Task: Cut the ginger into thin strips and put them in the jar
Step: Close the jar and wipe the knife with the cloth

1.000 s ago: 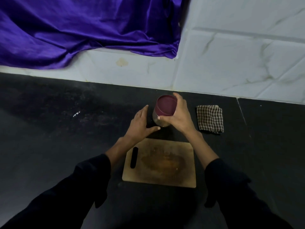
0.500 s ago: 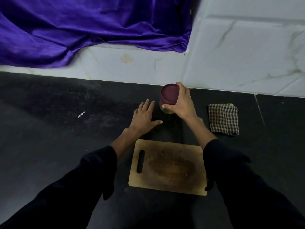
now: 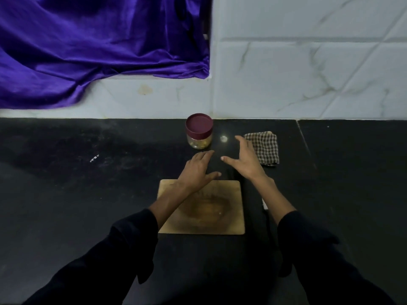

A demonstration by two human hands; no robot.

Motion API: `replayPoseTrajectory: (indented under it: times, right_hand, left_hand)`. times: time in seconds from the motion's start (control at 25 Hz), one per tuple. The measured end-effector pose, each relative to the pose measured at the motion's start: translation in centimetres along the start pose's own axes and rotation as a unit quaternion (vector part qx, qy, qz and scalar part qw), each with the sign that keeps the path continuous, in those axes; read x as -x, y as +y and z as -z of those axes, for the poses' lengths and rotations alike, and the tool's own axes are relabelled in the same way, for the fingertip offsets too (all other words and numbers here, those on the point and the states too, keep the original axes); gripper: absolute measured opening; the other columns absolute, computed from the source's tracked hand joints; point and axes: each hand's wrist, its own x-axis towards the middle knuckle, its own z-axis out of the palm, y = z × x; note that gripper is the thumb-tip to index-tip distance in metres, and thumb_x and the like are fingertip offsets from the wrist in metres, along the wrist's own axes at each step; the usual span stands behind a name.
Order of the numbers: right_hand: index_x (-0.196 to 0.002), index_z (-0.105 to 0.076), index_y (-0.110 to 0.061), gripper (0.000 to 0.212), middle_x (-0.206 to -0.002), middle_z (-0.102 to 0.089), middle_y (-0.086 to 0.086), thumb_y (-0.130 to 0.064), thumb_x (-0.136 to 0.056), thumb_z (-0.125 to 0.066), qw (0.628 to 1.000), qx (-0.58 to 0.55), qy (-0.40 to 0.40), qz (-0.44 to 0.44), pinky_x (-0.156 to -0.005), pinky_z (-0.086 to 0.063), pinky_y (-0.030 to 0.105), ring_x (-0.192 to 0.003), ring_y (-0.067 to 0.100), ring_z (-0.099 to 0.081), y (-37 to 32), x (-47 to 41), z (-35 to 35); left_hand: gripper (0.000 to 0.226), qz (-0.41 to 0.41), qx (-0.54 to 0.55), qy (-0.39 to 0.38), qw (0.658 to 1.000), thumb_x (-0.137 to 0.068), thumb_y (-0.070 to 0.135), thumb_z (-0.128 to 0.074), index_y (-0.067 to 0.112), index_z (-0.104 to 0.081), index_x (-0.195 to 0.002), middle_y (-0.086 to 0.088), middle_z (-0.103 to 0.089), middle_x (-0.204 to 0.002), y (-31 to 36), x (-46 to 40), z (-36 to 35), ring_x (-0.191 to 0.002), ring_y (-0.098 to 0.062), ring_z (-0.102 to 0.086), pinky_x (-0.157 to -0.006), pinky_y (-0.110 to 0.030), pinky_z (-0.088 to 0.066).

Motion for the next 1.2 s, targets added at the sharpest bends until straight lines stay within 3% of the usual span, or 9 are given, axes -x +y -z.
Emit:
replayPoseTrajectory:
  times: [0.2,0.44,0.68,0.8,0.88,0.96,1.08,1.2]
  right_hand:
    - [-0.134,-0.051,-0.005,0.063,-0.132,-0.054,0.014,-0.037,-0.085,-0.074,0.996,-0.010,0.051,-0.067,-0.100,-0.047,0.042,-0.121,0.028,-0.054,6.6,1.1,5.8]
    - [-0.119,-0.061,-0.001,0.037,-0.119,-0.065,0.015,-0.025,-0.092,-0.067,0.984,-0.056,0.060,-0.159,-0.093,-0.051,0.042,-0.109,0.028,-0.062,11.1,-2.0,9.2]
    - [-0.133,-0.043,-0.004,0.061,-0.132,-0.055,0.018,-0.029,-0.086,-0.073,0.968,-0.052,0.055,-0.239,-0.099,-0.049,0.048,-0.120,0.036,-0.055,11.7,-6.2,7.9]
    - [-0.131,-0.043,-0.003,0.061,-0.131,-0.055,0.020,-0.019,-0.082,-0.078,0.965,-0.058,0.045,-0.251,-0.100,-0.048,0.049,-0.121,0.037,-0.055,11.9,-7.2,7.0]
    - [-0.113,-0.059,-0.002,0.035,-0.120,-0.063,0.021,-0.009,-0.082,-0.075,0.959,-0.138,0.026,-0.248,-0.094,-0.053,0.048,-0.108,0.034,-0.063,12.0,-7.2,6.6]
    - [-0.090,-0.067,-0.004,0.009,-0.109,-0.069,0.022,-0.004,-0.082,-0.071,0.928,-0.274,0.029,-0.251,-0.085,-0.058,0.047,-0.093,0.032,-0.068,11.3,-6.3,6.5]
    - [-0.099,-0.064,-0.002,0.010,-0.098,-0.069,0.017,-0.003,-0.089,-0.062,0.871,-0.425,0.019,-0.246,-0.074,-0.057,0.040,-0.085,0.027,-0.068,8.6,-3.8,6.7]
    - [-0.104,-0.063,-0.003,0.014,-0.100,-0.069,0.014,-0.006,-0.093,-0.056,0.825,-0.514,-0.023,-0.235,-0.071,-0.055,0.038,-0.089,0.027,-0.067,5.7,-0.1,7.1]
  left_hand:
    - [0.081,-0.028,-0.052,-0.025,0.998,-0.090,0.047,-0.059,0.017,-0.017,-0.152,-0.009,-0.019,-0.158,5.2,-3.5,-3.1,-0.146,-0.025,-0.015,-0.117,-0.046,-0.022]
    - [0.083,0.005,-0.134,-0.046,0.990,-0.091,0.048,-0.056,0.019,-0.010,-0.153,-0.008,-0.008,-0.161,8.4,-7.5,-5.1,-0.148,-0.027,-0.006,-0.118,-0.048,-0.015]
    - [0.084,0.031,-0.156,-0.084,0.984,-0.091,0.048,-0.057,0.019,-0.009,-0.153,-0.008,-0.006,-0.161,8.4,-9.2,-6.2,-0.148,-0.027,-0.005,-0.119,-0.048,-0.014]
    - [0.084,0.037,-0.154,-0.098,0.983,-0.091,0.048,-0.057,0.019,-0.009,-0.153,-0.008,-0.006,-0.161,7.9,-9.3,-6.4,-0.148,-0.027,-0.005,-0.119,-0.048,-0.014]
    - [0.083,0.038,-0.146,-0.094,0.984,-0.091,0.048,-0.056,0.019,-0.010,-0.153,-0.008,-0.007,-0.161,7.7,-9.0,-6.4,-0.148,-0.026,-0.006,-0.119,-0.048,-0.015]
    - [0.083,0.038,-0.140,-0.085,0.986,-0.091,0.048,-0.056,0.019,-0.011,-0.153,-0.008,-0.008,-0.161,7.4,-8.3,-6.3,-0.148,-0.026,-0.007,-0.119,-0.049,-0.016]
    - [0.082,0.031,-0.131,-0.063,0.989,-0.091,0.049,-0.056,0.018,-0.013,-0.153,-0.008,-0.011,-0.160,6.8,-6.2,-5.7,-0.147,-0.027,-0.010,-0.118,-0.048,-0.018]
    - [0.080,0.026,-0.107,-0.048,0.993,-0.090,0.047,-0.058,0.018,-0.017,-0.152,-0.008,-0.015,-0.159,5.9,-3.6,-4.6,-0.147,-0.026,-0.013,-0.118,-0.048,-0.021]
